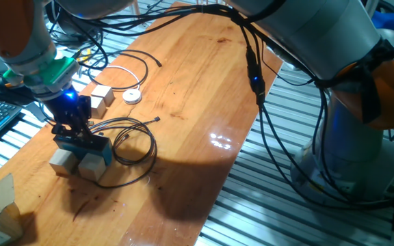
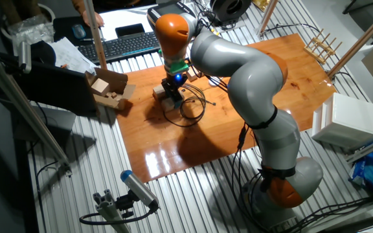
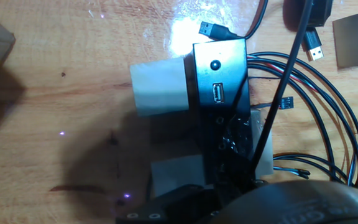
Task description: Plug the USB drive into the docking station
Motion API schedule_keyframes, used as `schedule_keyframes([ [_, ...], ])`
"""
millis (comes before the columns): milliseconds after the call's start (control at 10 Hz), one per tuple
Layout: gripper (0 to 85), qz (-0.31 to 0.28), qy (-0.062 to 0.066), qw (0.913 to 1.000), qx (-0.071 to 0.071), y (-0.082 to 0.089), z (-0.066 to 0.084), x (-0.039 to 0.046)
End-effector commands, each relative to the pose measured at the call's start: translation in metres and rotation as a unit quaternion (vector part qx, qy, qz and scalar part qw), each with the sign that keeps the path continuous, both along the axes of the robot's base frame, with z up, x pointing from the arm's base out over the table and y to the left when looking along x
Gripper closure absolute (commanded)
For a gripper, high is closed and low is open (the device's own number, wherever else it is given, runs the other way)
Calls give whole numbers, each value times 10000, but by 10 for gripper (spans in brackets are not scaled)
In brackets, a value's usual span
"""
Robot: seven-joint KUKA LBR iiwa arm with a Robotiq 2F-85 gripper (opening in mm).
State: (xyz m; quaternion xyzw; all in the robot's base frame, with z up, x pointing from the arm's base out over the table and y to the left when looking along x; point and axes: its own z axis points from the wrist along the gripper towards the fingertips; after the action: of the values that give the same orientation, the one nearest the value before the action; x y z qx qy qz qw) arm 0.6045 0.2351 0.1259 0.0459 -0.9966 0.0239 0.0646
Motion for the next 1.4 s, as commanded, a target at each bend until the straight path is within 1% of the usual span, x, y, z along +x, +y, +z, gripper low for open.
schedule_keyframes([
  [0,850,36,32,10000,-26,0,-1,-1],
  [100,850,72,73,9999,-59,0,0,-2],
  [300,850,92,120,9999,-40,3,-5,-9],
  [600,850,164,171,9997,-60,5,-23,-11],
  [700,850,164,178,9997,-36,7,-40,-13],
  [1000,850,173,163,9997,-20,11,-58,-15],
  [1300,850,169,109,9998,-14,12,-87,-17],
])
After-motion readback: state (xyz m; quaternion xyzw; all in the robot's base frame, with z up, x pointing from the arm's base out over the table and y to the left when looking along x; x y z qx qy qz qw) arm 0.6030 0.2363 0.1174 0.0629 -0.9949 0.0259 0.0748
